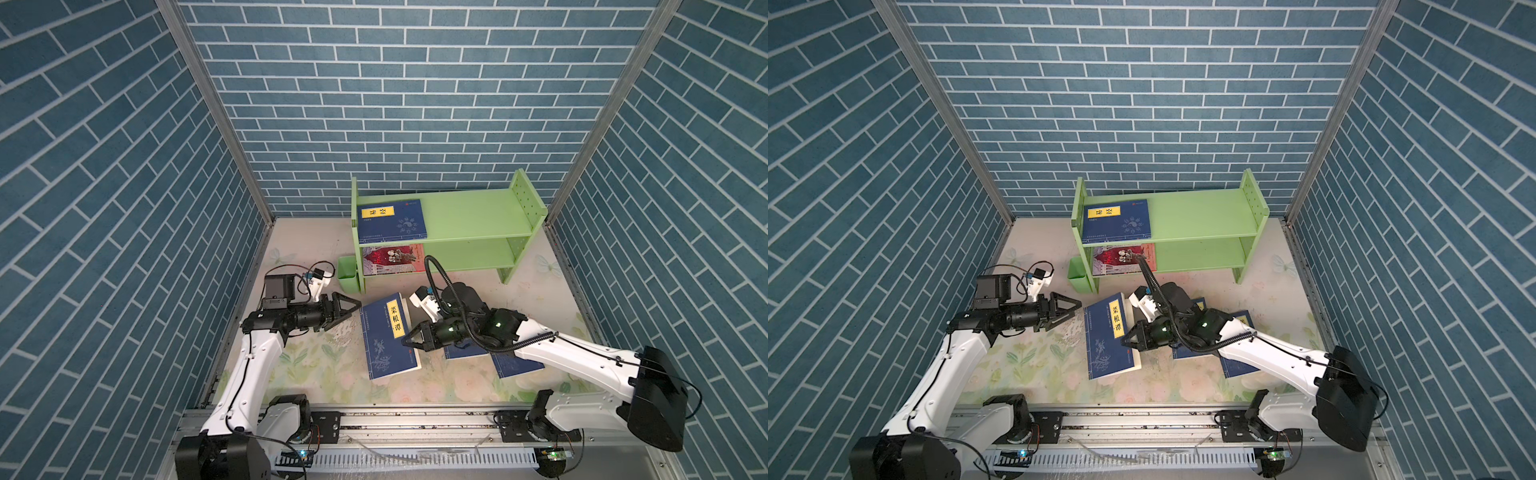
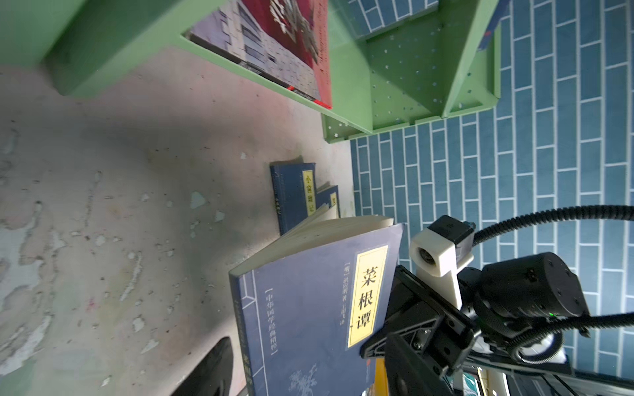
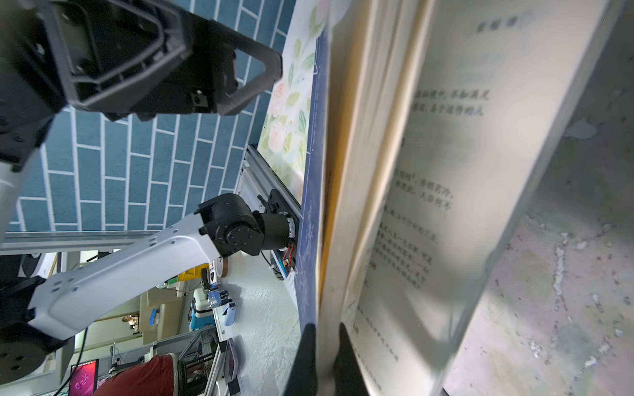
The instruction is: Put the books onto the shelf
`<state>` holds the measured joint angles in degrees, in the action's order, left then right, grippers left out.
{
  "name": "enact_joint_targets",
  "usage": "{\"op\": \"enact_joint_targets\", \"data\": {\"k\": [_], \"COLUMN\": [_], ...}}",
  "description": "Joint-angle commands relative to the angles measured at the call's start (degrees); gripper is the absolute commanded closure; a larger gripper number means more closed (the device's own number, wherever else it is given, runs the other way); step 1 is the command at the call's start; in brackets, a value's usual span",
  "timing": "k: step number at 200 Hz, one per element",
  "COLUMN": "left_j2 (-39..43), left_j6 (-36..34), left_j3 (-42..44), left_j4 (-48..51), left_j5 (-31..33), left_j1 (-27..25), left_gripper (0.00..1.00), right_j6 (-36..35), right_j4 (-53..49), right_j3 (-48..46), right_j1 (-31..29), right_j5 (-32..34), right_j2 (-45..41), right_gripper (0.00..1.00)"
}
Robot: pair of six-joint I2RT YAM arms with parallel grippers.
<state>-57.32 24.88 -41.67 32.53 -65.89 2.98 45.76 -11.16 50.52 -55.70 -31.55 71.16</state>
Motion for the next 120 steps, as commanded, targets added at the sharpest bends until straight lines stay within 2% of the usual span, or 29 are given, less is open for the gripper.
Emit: {"op": "enact_joint_targets", "data": {"k": [1,27,48,84,120], "left_j2": [-0.16,-0.01,0.36,-0.06,-0.91], "left_j6": [-3.65,-8.39,-7.92,-9.34,-8.57], "left_j3": [-1.45,-3.03,-2.83,-5.53,-6.28], "left_j4": [3.11,7.43,6.01,5.71,5.04], "left_j5": [-7.63,-8.24,-9.32,-9.17,-10.21], "left_j1": [0.18,0.18,-1.59,-9.02,-9.75], "left_gripper": [0.29,0.29,0.29,0.29,0.34], "right_j6": [-3.98,-4.89,-5.06,-5.06,-5.06], "right_j4": [-3.48,-5.92,-5.33,-2.98,-2.59], "right_j3": [2.74,4.5,5.73,7.58,8.45], "right_j1": [1.07,1.82,2.22,2.55,2.64], "right_j5": [-0.97,-0.74,-1.87,-4.12,-4.89], "right_j2": [-2.96,-4.24,-4.45,-4.09,-4.88], "right_gripper": [1.0,1.0,1.0,1.0,1.0]}}
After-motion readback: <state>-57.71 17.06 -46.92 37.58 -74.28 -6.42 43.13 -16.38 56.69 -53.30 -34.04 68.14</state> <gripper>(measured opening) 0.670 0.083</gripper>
